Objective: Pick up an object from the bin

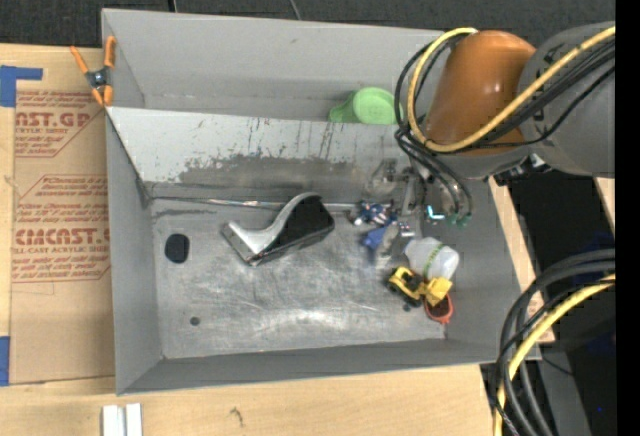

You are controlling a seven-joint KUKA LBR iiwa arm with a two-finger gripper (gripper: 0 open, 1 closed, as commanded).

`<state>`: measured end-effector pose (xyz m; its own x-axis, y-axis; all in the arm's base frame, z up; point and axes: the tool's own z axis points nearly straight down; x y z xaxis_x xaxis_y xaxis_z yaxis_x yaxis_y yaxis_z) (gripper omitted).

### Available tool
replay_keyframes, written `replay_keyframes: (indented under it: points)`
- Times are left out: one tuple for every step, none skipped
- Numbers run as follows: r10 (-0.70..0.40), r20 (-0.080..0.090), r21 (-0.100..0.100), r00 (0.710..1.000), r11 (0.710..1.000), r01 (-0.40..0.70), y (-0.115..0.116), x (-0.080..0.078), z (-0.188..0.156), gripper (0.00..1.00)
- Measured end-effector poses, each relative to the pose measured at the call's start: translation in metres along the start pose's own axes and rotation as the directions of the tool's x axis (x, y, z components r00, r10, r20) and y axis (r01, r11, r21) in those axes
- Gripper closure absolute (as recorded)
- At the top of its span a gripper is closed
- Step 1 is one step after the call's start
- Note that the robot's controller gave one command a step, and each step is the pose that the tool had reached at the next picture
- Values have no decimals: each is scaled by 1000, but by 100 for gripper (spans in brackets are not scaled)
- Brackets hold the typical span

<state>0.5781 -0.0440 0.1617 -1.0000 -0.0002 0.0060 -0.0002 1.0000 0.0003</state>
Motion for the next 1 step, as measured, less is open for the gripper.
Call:
replay_keyframes:
  points:
    - [-1, 8, 1, 1000, 1000, 1, 0, -2, -5, 0]
